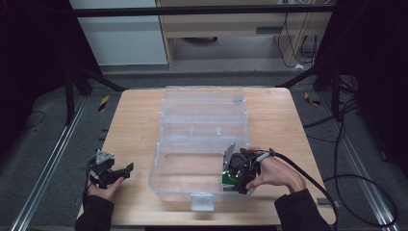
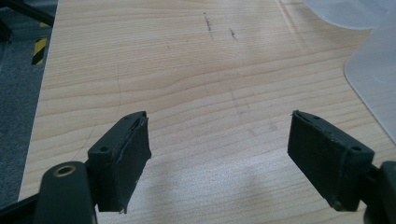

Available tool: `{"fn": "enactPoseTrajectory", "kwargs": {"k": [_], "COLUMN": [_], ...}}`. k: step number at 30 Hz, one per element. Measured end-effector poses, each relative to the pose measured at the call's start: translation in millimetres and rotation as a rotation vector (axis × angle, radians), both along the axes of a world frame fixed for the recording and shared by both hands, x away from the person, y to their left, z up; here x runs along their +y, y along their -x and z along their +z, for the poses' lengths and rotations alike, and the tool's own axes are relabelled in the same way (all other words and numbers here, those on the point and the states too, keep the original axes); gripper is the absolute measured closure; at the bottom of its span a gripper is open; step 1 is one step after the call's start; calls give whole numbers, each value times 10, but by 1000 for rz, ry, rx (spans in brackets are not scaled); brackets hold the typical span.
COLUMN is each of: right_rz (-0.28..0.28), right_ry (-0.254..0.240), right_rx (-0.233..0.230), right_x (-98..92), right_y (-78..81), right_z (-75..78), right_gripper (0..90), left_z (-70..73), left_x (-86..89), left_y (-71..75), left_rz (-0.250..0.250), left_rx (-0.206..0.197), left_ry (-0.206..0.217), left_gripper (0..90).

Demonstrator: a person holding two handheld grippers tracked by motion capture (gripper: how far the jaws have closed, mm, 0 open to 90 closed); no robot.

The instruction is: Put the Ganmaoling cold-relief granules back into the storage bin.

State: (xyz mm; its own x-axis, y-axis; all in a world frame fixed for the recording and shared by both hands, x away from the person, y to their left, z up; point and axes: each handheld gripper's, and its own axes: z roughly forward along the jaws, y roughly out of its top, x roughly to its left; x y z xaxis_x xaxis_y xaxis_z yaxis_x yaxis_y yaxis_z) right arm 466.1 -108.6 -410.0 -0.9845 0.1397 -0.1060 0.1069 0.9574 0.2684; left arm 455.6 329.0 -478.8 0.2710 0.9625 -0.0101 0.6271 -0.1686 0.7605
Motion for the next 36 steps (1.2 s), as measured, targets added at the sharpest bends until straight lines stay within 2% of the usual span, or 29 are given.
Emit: {"fn": "enactPoseTrajectory", "kwargs": {"k": [3, 12, 16, 22, 23, 26, 27, 31, 32, 33, 35, 36], "right_rz": [2, -12, -17, -43, -43, -55, -77, -133, -133, -167, -207, -207], "right_ry": [16, 23, -1, -78, -78, -132, -169, -249, -249, -292, -319, -319], "right_rx": [2, 6, -7, -36, -36, -63, -89, -150, -150, -170, -196, -196], "right_x": [17, 20, -16, -150, -150, -219, -270, -410, -410, -497, -585, -585], "right_y": [-1, 6, 14, 94, 94, 141, 169, 205, 205, 221, 238, 238], "right_z": [-23, -26, 39, 243, 243, 336, 405, 523, 523, 550, 560, 560], "right_gripper": [148, 141, 140, 128, 128, 124, 124, 108, 108, 104, 87, 87], "left_z": [0, 0, -1, 0, 0, -1, 0, 1, 1, 1, -1, -1], "left_x": [-1, -3, -4, -6, -6, -8, -7, -6, -6, -6, -7, -7], "left_y": [0, 0, -1, 0, 0, 0, 1, 3, 3, 2, 1, 1], "left_rz": [-1, -1, -1, -1, -1, -1, -1, 0, 0, 0, 0, 0], "left_rx": [0, 0, 1, 1, 0, 1, 0, 0, 0, 0, 1, 1], "left_ry": [0, 0, -1, -1, -2, -3, -2, -2, -2, -2, -2, -2], "left_gripper": [202, 202, 202, 202, 202, 202, 202, 202, 202, 202, 202, 202]}}
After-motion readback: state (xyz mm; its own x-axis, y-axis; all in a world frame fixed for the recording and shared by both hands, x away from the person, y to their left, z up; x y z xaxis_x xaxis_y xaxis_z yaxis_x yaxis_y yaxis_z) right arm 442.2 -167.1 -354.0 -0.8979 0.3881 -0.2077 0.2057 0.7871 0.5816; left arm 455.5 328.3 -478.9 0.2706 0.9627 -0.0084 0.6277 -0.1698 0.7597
